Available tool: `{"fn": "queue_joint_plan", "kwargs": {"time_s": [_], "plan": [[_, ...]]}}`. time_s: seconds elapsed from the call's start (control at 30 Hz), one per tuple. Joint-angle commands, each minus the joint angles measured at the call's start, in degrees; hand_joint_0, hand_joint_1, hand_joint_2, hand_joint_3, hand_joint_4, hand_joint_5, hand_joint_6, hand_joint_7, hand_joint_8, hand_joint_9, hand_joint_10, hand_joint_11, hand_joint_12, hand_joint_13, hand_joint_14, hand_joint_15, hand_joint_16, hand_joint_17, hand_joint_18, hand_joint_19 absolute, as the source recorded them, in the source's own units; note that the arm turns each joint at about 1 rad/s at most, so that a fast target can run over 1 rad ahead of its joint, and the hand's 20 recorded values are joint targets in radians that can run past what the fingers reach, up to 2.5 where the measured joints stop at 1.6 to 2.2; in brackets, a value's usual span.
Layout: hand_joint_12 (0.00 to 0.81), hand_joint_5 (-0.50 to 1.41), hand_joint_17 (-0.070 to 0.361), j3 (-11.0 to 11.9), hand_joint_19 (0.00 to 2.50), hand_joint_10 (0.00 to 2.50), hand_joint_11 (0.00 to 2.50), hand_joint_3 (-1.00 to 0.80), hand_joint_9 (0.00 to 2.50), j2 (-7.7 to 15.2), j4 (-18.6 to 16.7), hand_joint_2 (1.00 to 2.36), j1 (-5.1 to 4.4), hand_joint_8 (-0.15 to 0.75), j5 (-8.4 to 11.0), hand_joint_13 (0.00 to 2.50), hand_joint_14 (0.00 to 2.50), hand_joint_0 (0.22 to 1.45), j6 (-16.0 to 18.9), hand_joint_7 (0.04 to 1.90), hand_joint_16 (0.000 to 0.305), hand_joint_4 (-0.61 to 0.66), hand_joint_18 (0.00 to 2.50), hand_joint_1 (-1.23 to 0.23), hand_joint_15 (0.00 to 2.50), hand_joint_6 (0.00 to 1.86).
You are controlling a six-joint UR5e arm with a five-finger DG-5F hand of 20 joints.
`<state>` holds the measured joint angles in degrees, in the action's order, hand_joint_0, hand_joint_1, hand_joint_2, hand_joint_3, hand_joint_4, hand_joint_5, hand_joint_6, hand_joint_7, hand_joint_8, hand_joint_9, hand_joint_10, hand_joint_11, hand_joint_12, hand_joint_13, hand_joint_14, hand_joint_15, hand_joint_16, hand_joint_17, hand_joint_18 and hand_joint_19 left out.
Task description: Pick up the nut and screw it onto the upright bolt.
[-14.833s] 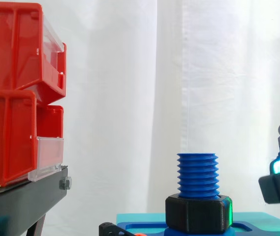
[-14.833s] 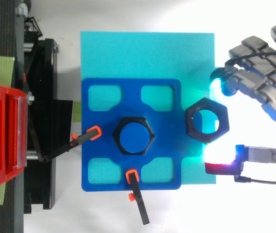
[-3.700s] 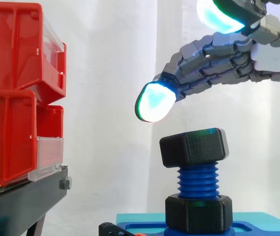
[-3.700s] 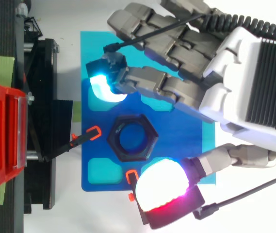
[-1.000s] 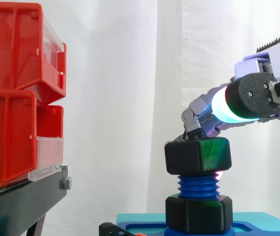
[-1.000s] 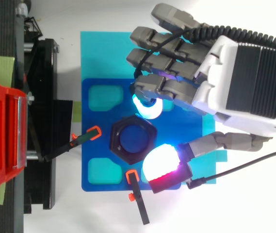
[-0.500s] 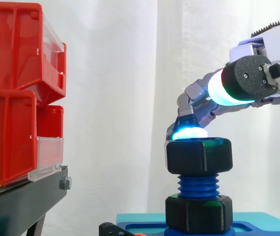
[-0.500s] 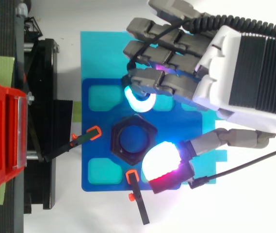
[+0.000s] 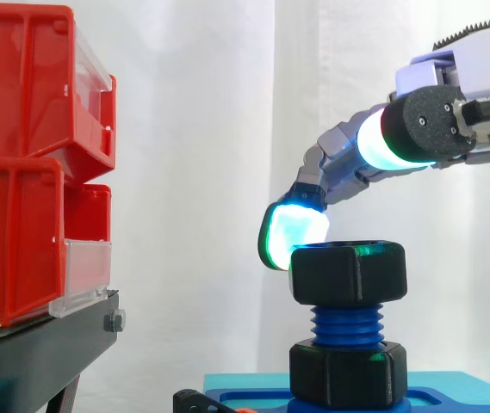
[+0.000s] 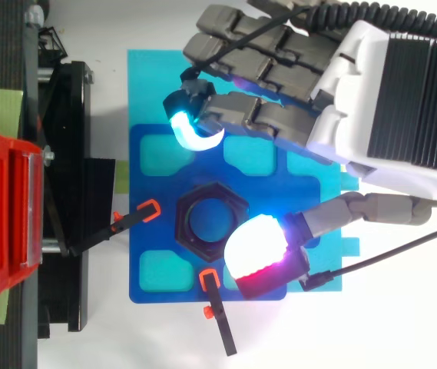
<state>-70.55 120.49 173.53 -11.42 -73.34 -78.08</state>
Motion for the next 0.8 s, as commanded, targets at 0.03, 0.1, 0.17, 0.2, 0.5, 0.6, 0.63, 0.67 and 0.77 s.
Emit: {"fn": "queue_joint_plan", "kwargs": {"time_s": [0.03, 0.1, 0.17, 0.2, 0.5, 0.6, 0.63, 0.67, 0.77], "plan": [[0.356, -0.22, 0.104, 0.0, 0.00, 0.00, 0.00, -0.50, 0.20, 0.0, -2.8, 1.00, -0.36, 0.254, -1.01, 0.04, 0.00, 0.45, -0.1, 0.65, 0.046, 0.20, 0.00, -0.15, 0.00, 0.50], [0.356, -0.22, 0.105, 0.0, 0.00, 0.00, 0.00, -0.50, 0.20, 0.0, -4.9, 1.00, -0.71, 0.254, -1.19, 0.03, 0.00, 0.45, -0.1, 0.64, 0.047, 0.20, 0.00, -0.14, 0.00, 0.50], [0.355, -0.22, 0.105, 0.0, 0.00, 0.00, 0.00, -0.50, 0.19, 0.1, -6.2, 1.00, -0.98, 0.253, -1.19, 0.03, 0.00, 0.45, -0.1, 0.64, 0.047, 0.20, 0.00, -0.13, 0.00, 0.50], [0.357, -0.22, 0.105, 0.0, 0.00, 0.00, 0.00, -0.50, 0.19, 0.1, -6.7, 1.00, -1.24, 0.253, -1.10, 0.03, 0.00, 0.45, -0.1, 0.64, 0.047, 0.20, 0.00, -0.13, 0.00, 0.50], [0.359, -0.22, 0.106, -0.1, 0.00, 0.00, 0.00, -0.50, 0.18, 0.2, -7.9, 1.00, -2.65, 0.253, -0.84, 0.02, 0.00, 0.46, 1.1, 0.65, 0.047, 0.20, 0.00, -0.12, 0.00, 0.50], [0.358, -0.22, 0.106, -0.7, 0.00, 0.00, 0.00, -0.50, 0.18, 0.4, -7.9, 1.00, -2.82, 0.253, -0.75, 0.02, 0.00, 0.46, 1.4, 0.65, 0.047, 0.20, 0.00, -0.12, 0.00, 0.50], [0.358, -0.22, 0.106, -1.0, 0.00, 0.00, 0.00, -0.50, 0.18, 0.3, -7.9, 1.00, -2.91, 0.254, -0.75, 0.02, 0.00, 0.46, 1.5, 0.65, 0.047, 0.20, 0.00, -0.12, 0.00, 0.50], [0.358, -0.22, 0.106, -2.1, 0.00, 0.00, 0.00, -0.50, 0.19, 0.3, -8.5, 1.00, -2.91, 0.255, -0.84, 0.02, 0.00, 0.46, 1.9, 0.65, 0.047, 0.20, 0.00, -0.12, 0.00, 0.50], [0.358, -0.22, 0.106, -4.4, 0.00, 0.00, 0.00, -0.50, 0.19, 0.3, -11.1, 1.00, -3.00, 0.256, -0.84, 0.02, 0.00, 0.46, 2.7, 0.66, 0.047, 0.21, 0.00, -0.12, 0.00, 0.50]]}}
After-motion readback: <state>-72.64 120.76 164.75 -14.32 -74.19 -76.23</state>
